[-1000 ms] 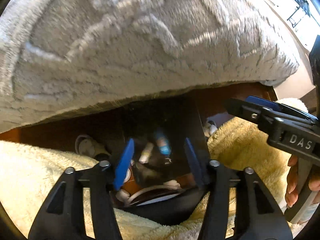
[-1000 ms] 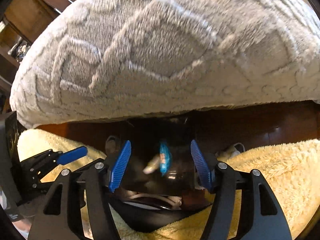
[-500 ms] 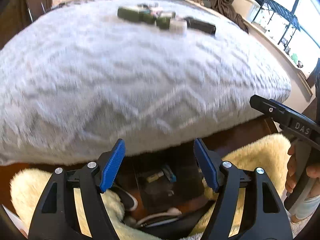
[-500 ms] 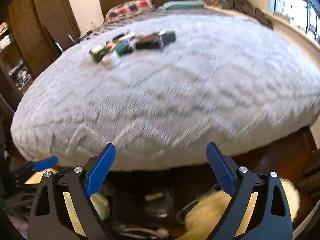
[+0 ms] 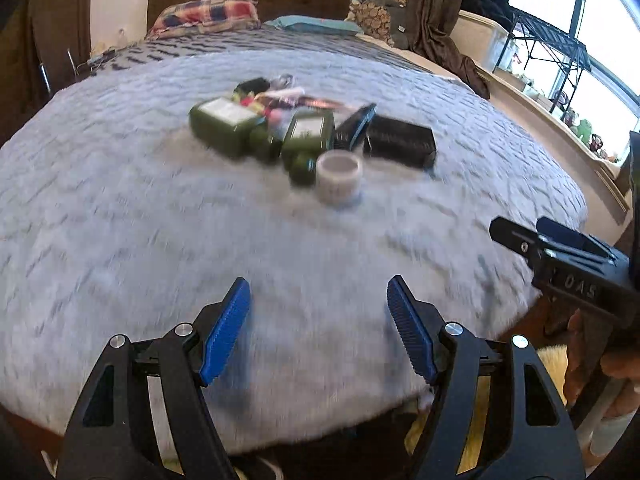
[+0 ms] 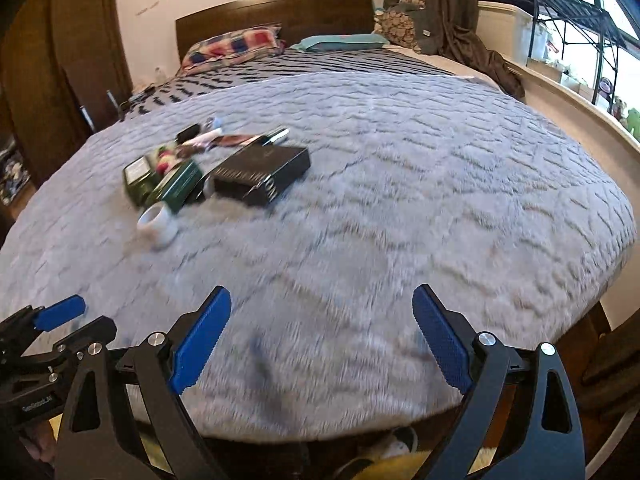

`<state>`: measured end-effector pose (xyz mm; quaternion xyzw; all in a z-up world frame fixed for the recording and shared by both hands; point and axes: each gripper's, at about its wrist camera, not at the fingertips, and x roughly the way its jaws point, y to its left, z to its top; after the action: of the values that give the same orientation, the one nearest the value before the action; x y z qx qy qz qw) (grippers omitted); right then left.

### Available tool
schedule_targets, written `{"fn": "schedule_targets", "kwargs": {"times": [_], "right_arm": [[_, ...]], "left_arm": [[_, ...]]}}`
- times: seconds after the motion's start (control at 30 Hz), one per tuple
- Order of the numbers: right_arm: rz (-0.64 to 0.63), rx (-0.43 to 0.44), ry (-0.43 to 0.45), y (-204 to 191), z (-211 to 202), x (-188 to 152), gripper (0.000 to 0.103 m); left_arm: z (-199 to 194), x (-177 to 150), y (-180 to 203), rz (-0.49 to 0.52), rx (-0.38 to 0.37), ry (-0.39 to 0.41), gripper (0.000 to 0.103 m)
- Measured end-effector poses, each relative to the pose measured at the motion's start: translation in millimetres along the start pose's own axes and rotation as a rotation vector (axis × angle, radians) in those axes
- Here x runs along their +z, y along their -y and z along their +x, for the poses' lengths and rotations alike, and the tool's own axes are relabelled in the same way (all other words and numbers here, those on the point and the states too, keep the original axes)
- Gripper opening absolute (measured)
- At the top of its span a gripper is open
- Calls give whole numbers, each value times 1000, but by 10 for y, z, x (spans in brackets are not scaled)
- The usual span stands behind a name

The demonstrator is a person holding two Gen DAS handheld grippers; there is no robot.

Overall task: Collect trash
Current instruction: 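Grasp the white tape roll with left tool while right tool grasps the black box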

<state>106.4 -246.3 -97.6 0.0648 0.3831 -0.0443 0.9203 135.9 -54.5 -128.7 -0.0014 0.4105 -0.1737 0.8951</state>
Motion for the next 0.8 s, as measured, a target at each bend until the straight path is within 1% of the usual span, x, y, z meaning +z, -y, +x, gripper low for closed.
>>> {"fn": "schedule_targets", "kwargs": {"times": [0.07,0.13,0.23,0.33,0.37,0.4,0.53,0.57,0.67,0.8], "right_arm": [[16,-1,-14,38,86,63,93],[34,-2,-16,83,147,121,93],[49,-13,-10,129,192,200,93],[61,-19,5,173,200,283,93],[65,-20,9,187,201,306,93],[68,-21,13,196,200,330,93],[76,-13,26,188,217,441,93],[76,-9,27,172,226,466,93],[69,11,31,79,271,568,93],[50,27,31,-103,368,690,93]], "left_arm": [[122,134,22,0,1,14,66],[208,232,33,-2,1,21,64],[333,364,76,1,-18,23,57],[456,462,114,0,-33,8,50],[496,488,122,-1,-38,3,46],[521,500,124,-3,-40,2,43],[650,578,127,-7,-42,-9,36],[677,589,132,-2,-38,-12,32],[707,604,132,17,-32,-9,31],[648,567,108,35,-22,-6,30]]}}
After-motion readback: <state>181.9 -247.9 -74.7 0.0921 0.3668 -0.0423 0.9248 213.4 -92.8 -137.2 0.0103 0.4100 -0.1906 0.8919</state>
